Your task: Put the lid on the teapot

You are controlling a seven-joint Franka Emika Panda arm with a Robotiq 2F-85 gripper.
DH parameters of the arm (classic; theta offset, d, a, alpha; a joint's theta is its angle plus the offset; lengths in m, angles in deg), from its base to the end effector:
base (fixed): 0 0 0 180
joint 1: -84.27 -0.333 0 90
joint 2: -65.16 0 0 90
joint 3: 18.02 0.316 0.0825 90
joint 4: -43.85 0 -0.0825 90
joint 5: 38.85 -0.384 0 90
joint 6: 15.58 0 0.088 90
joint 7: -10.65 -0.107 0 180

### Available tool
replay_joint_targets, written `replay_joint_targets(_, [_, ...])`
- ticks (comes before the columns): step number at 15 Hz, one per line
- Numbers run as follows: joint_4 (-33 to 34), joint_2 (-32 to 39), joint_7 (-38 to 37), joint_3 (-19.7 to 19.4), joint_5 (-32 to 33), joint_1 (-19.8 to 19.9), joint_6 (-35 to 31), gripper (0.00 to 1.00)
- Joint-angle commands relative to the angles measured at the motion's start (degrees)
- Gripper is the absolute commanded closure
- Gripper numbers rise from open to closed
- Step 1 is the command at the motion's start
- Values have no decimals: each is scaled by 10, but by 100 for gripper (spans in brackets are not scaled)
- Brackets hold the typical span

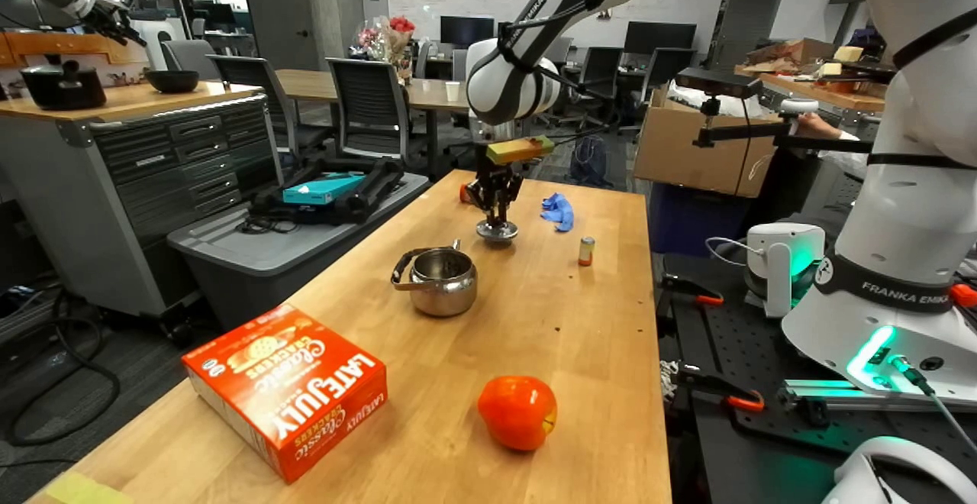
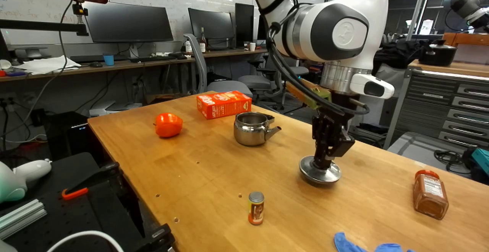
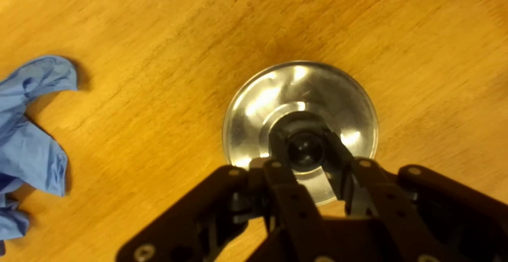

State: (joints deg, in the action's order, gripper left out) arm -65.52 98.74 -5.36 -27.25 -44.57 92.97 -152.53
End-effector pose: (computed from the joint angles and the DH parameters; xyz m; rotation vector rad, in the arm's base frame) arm 0.5893 -0.1866 0.1825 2.9529 -0.9891 -0.1484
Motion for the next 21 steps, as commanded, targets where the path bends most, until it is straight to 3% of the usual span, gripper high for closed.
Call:
replay_joint_targets(1, [-54, -60, 21, 2, -3, -5, -19, 93])
replay_joint_targets(10, [-124, -140, 16, 12, 24, -57, -49, 93])
replay_joint_targets(21, [-142, -171, 6, 36, 47, -101, -48, 93])
